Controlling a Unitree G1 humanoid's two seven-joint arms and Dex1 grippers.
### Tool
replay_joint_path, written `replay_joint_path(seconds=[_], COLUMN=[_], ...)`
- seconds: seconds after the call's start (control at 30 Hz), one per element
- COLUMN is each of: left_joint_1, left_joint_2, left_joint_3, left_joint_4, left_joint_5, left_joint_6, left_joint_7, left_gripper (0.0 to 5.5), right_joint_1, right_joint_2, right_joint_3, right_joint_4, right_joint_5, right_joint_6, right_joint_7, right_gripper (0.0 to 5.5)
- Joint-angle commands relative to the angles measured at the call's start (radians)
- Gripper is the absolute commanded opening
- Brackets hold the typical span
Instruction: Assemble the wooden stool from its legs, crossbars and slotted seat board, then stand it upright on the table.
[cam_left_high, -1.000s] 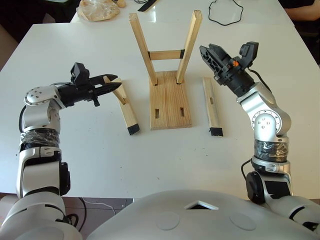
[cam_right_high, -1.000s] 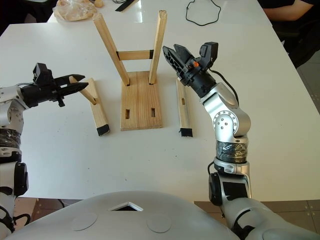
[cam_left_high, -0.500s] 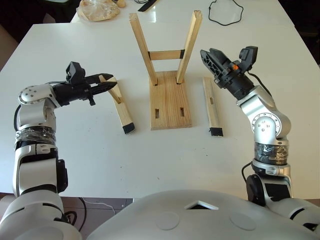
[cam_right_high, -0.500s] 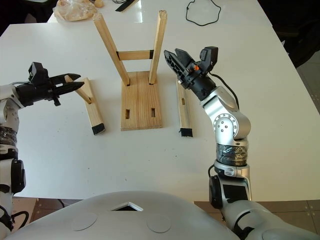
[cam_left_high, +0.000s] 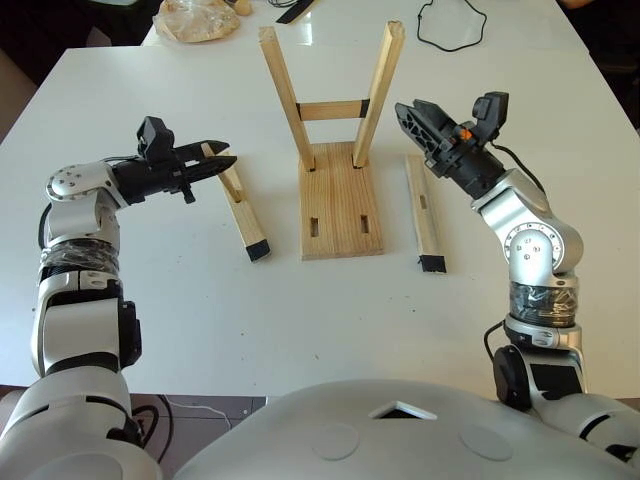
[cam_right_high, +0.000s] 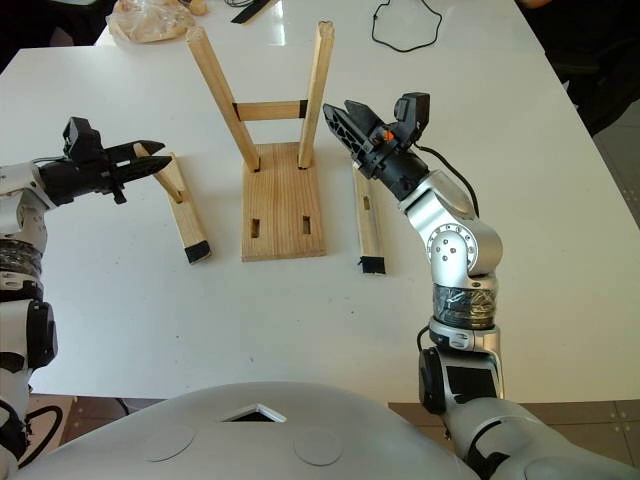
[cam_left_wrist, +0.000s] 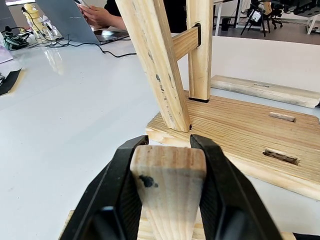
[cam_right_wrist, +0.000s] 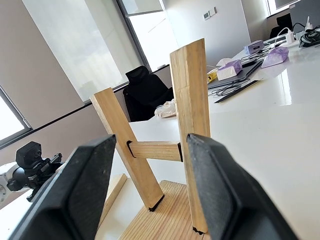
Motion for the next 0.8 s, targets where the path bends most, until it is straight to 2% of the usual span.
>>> replay_joint_path(seconds=[0.03,0.23,0.27,0.47,0.63,0.8], left_joint_1=[0.084,0.018,0.008,0.032,0.139,0.279], left_joint_2=[-0.023,-0.002,0.003,0.043,0.108,0.139], left_joint_3=[-0.051,-0.068,-0.067,-0.070,-0.044,0.085], left_joint_4=[0.078,0.086,0.071,-0.101,-0.215,-0.409], left_joint_5=[0.088,0.120,0.113,0.139,0.156,0.078], left_joint_6=[0.031,0.084,0.104,0.130,0.142,0.256], left_joint_7=[0.023,0.100,0.102,0.110,0.119,0.211], left_gripper=[1.32,1.32,1.68,2.51,2.51,2.51], right_joint_1=[-0.001,0.010,0.013,0.055,0.078,0.105], right_joint_2=[0.005,0.025,0.029,0.066,0.091,0.099], right_joint_3=[0.000,-0.004,-0.006,-0.004,0.003,-0.005], right_joint_4=[-0.010,-0.008,-0.004,0.003,0.016,0.014], right_joint_5=[-0.001,-0.019,-0.024,-0.053,-0.073,-0.082], right_joint_6=[0.008,-0.024,-0.034,-0.087,-0.117,-0.135], right_joint_7=[-0.013,-0.031,-0.035,-0.062,-0.066,-0.075], right_gripper=[2.60,2.60,2.60,2.60,2.60,2.60])
